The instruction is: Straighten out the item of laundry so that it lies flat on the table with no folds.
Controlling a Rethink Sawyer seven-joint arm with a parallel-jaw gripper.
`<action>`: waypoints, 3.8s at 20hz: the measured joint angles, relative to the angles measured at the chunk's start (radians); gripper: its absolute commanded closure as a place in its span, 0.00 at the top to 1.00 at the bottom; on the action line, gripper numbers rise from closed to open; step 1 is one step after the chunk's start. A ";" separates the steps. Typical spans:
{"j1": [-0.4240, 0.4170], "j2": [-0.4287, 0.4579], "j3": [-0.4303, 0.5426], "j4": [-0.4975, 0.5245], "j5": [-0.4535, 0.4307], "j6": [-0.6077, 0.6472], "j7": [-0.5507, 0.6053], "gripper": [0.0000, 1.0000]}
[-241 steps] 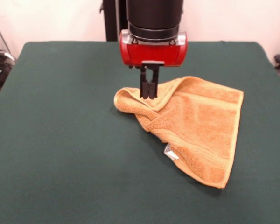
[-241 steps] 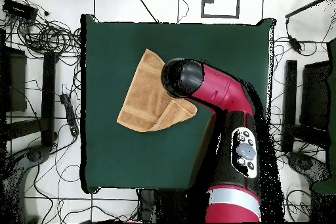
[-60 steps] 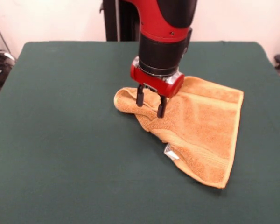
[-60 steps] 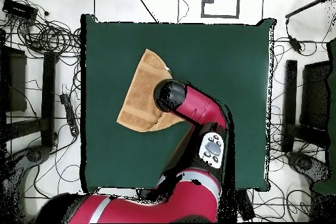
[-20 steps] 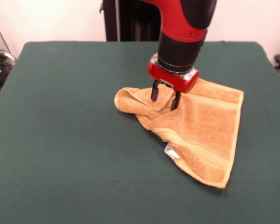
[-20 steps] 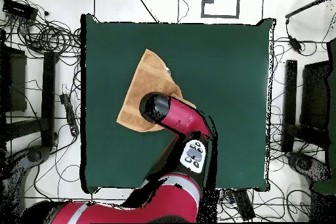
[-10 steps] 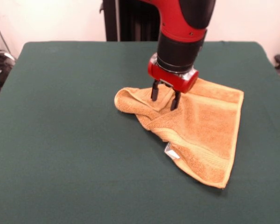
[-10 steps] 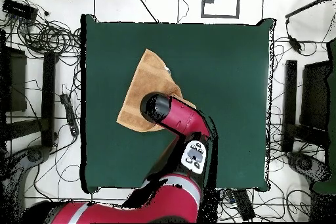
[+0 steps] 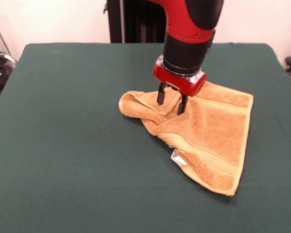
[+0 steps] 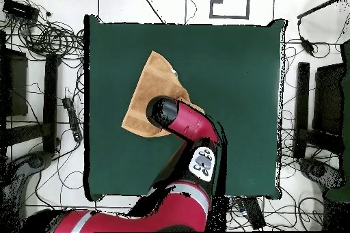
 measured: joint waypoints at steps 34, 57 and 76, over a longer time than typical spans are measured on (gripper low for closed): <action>0.023 -0.062 -0.012 0.010 0.017 -0.014 0.000 1.00; -0.094 -0.065 0.054 0.036 -0.123 -0.105 0.000 1.00; -0.094 -0.065 0.064 0.034 -0.183 -0.105 0.000 1.00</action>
